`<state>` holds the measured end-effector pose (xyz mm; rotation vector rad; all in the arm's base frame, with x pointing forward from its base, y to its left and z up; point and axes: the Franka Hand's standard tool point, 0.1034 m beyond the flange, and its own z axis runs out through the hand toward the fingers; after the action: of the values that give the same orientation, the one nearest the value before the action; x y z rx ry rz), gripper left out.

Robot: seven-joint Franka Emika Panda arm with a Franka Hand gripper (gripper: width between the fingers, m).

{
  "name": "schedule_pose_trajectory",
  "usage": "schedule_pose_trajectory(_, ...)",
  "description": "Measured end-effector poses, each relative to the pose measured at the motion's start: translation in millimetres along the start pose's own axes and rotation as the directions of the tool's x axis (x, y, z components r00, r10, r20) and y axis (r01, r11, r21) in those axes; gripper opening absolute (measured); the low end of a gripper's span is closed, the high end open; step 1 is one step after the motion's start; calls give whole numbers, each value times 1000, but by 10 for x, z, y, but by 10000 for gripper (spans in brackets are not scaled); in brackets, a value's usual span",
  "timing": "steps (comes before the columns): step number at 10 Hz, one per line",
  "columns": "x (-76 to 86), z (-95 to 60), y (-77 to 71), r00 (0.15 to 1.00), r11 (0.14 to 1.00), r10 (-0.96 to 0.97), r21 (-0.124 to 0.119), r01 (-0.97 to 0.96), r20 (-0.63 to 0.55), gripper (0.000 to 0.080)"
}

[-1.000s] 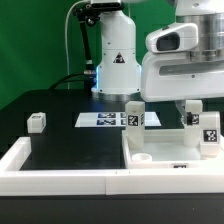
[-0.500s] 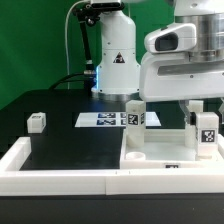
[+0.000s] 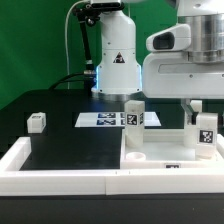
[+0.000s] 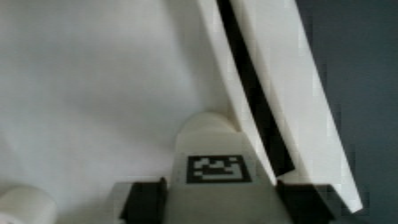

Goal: Assemble square table

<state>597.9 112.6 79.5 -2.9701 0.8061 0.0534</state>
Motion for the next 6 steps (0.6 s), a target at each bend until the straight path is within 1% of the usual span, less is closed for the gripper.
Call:
schedule_pose_trajectory(2, -28, 7, -33, 981, 981, 193, 0, -193, -1, 291)
schedule_pose_trajectory(3, -52, 13, -67, 938, 938, 346, 1, -346, -2, 291)
schedule_pose_trajectory(4, -89, 22, -120, 888, 888, 460, 2, -460, -4, 291)
schedule_pose_trajectory(5, -96, 22, -137, 848, 848, 530, 3, -530, -6, 291)
schedule_pose_trajectory(6, -92, 21, -136, 836, 836, 549, 5, -549, -4, 291)
